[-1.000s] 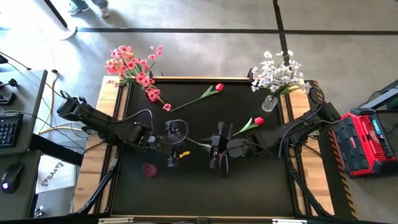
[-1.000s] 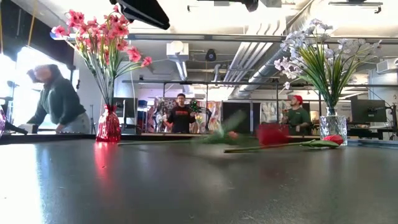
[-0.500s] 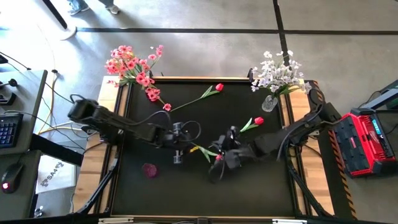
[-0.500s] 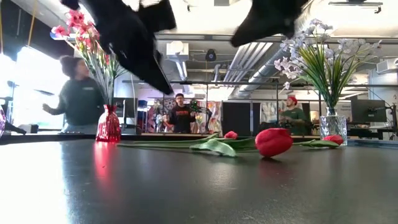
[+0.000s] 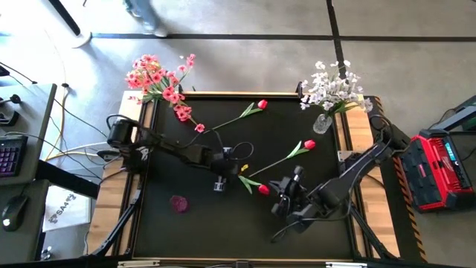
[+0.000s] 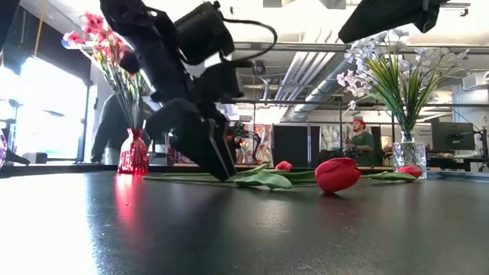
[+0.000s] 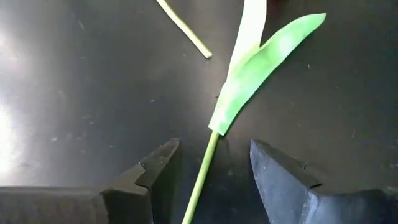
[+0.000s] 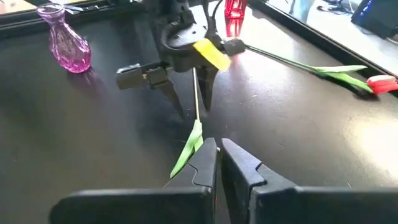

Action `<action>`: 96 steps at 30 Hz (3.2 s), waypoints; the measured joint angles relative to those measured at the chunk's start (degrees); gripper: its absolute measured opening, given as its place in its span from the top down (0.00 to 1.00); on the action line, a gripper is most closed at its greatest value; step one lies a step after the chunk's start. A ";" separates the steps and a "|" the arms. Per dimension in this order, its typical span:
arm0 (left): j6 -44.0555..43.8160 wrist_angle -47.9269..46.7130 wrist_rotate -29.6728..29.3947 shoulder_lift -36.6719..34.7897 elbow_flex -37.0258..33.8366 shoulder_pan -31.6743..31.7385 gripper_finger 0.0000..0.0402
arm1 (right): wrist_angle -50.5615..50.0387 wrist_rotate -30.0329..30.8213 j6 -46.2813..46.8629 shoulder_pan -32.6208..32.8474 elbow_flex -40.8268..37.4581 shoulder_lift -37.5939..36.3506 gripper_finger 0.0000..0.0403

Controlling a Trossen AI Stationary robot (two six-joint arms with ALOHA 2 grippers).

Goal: Sort flowers into vase by color
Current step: Put the center red flower into the violet vase

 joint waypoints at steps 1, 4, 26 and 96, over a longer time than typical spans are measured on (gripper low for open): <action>0.06 0.55 1.07 0.45 0.00 0.41 0.55 | -0.11 0.16 0.11 0.35 0.00 0.00 0.98; 0.09 1.83 4.05 1.66 0.00 1.52 0.56 | -0.09 0.16 0.07 0.87 0.00 0.04 0.98; -6.44 2.30 1.67 -0.48 -0.09 2.98 0.99 | -0.76 1.15 0.98 0.86 0.00 1.42 0.98; -9.55 28.28 -4.66 -14.15 -6.71 3.44 1.00 | 105.54 -16.72 -34.24 -16.40 -53.97 -8.60 0.74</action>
